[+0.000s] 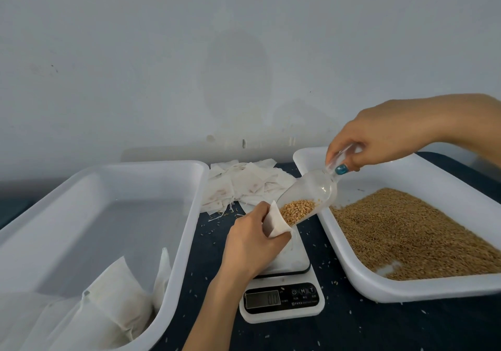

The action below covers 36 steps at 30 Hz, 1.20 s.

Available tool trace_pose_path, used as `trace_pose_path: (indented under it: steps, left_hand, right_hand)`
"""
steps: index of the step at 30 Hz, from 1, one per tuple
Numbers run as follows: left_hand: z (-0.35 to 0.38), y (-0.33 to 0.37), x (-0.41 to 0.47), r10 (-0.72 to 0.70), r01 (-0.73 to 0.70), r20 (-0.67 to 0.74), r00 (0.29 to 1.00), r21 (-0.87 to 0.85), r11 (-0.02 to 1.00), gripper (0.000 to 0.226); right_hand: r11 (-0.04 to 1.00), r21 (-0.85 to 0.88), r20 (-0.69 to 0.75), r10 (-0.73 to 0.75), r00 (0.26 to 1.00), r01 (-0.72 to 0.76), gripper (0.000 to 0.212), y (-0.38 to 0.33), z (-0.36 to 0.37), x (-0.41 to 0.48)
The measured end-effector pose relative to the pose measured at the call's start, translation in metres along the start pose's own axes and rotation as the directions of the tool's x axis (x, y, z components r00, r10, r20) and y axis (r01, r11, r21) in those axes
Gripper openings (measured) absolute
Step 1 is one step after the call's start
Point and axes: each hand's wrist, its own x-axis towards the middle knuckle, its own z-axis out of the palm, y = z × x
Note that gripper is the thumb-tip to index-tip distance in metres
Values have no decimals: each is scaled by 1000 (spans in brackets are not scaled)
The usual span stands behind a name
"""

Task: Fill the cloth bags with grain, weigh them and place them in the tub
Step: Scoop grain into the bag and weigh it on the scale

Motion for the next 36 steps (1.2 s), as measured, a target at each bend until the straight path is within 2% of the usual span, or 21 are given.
trace_pose_path:
  steps: [12, 20, 22, 25, 28, 31, 34, 36]
  left_hand:
    - [1, -2, 0, 26, -29, -21, 999, -130, 991, 25]
    - [0, -1, 0, 45, -51, -33, 998, -184, 982, 23]
    - [1, -1, 0, 52, -60, -43, 998, -202, 978, 23]
    - [1, -1, 0, 64, -75, -56, 996, -214, 974, 22]
    - [0, 0, 0, 71, -82, -59, 996, -217, 973, 16]
    - [1, 0, -1, 63, -75, -60, 996, -224, 972, 19]
    - [2, 1, -1, 50, -63, -62, 997, -227, 972, 30]
    - [2, 1, -1, 34, -47, -63, 997, -230, 972, 32]
  right_hand:
    - [1000, 23, -10, -19, 1000, 19, 24, 7, 0, -3]
    - [983, 184, 22, -24, 999, 19, 34, 17, 17, -6]
    - [968, 251, 31, -30, 999, 21, 29, 23, 27, -5]
    - [918, 396, 27, -44, 999, 29, 24, 35, 52, -4]
    - [812, 581, 19, -76, 997, 51, 26, 42, 83, -4]
    - [737, 674, -2, -66, 998, 50, 23, 39, 112, -4]
    - [656, 753, -42, -46, 998, 61, 34, 33, 134, -4]
    - [618, 782, -56, -60, 997, 81, 25, 29, 145, -1]
